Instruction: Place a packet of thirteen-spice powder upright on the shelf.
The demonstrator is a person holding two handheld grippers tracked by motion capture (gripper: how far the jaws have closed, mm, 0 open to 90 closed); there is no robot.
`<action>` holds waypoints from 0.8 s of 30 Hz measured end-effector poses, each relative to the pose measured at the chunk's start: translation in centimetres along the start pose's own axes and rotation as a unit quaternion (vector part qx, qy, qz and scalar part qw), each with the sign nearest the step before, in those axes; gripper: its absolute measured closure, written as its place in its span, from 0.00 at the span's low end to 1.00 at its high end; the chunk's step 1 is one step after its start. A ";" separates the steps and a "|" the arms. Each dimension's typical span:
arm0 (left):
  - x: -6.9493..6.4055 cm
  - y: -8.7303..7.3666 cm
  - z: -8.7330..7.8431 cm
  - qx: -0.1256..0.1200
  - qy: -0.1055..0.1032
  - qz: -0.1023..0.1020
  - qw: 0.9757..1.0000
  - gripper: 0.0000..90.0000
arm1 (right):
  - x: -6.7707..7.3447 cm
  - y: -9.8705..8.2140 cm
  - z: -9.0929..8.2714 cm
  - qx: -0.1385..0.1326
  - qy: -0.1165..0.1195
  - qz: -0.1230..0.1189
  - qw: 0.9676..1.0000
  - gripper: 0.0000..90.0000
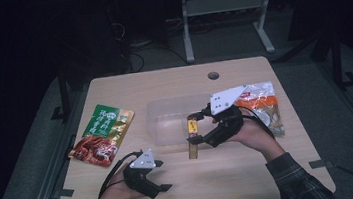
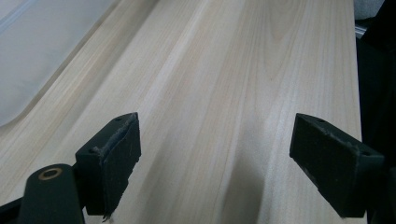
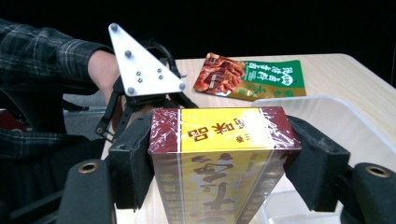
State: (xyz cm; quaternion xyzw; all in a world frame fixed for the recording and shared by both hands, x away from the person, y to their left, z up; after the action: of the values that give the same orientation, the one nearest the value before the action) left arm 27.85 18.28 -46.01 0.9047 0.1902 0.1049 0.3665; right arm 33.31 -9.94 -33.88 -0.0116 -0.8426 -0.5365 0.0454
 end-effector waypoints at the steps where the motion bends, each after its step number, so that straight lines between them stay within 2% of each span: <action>1: 0.0 0.0 0.0 0.000 -0.001 0.000 1.000 0.18 | -0.2 0.1 0.0 -0.001 0.000 -0.002 1.000 0.34; 6: 0.0 0.0 0.0 -0.001 -0.002 0.001 1.000 0.18 | -0.9 0.5 0.0 -0.006 -0.001 -0.003 1.000 0.34; 18: 0.1 -0.1 0.0 -0.002 -0.005 -0.001 1.000 0.18 | -3.4 1.4 0.5 0.007 0.000 -0.011 1.000 0.34; 24: 0.1 -0.1 0.0 -0.004 -0.005 0.000 1.000 0.18 | -4.5 1.9 0.5 0.011 0.009 -0.018 1.000 0.34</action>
State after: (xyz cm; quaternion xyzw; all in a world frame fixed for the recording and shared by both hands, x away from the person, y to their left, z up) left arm 27.86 18.40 -46.07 0.9038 0.1881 0.1011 0.3709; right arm 37.94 -8.56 -32.76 0.0085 -0.8480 -0.5282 0.0436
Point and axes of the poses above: each handheld gripper's, and its own axes: z roughly forward along the jaws, y roughly out of its top, x roughly to its left, the point moved 1 cm from there along z, roughly forward along the jaws, and after that the axes turned 11 degrees about y, right-handed, at the moved point
